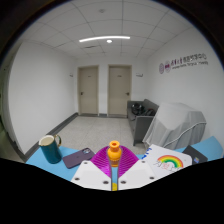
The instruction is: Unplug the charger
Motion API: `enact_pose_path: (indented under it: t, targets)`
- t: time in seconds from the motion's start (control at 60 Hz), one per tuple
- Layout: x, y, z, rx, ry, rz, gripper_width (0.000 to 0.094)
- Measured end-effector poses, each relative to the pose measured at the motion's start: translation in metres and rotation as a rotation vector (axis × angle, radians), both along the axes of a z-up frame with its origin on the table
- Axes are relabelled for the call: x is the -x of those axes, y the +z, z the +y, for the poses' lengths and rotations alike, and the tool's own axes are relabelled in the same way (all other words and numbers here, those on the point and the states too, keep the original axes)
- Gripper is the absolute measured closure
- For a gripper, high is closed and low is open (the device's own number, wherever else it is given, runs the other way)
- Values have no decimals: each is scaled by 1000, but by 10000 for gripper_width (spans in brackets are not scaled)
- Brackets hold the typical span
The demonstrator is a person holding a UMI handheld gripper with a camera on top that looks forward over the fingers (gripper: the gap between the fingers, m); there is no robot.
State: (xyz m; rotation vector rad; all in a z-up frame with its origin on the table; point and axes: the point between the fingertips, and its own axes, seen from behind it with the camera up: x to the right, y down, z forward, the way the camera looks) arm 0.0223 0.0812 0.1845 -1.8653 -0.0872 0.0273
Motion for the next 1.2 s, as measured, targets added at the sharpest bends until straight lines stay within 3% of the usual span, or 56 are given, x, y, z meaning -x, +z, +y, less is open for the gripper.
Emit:
enact_pose_path:
  t: [0.083,0.167,0.3,0.467,0.7,0.783,0.917,0.933,1.033,1.2]
  targets:
    - [-42,17,-9,19,-18,13,883]
    - [-82,-5,-30,69,-50,9,882]
    - [-127,-78,-55,230,-67,26,884]
    - [-139,-151,-79,405,-17,18,885]
    - [-118,-192,-72,474,41,7,864]
    - [-117,-192,-65,452,41,-7,844]
    - [-109,-193,-61,452,35,3,685]
    - [-107,-193,-62,455,34,15,636]
    - [-99,-187,-68,448,12,50,112]
    - [-97,-157,-101,402,-82,20,100]
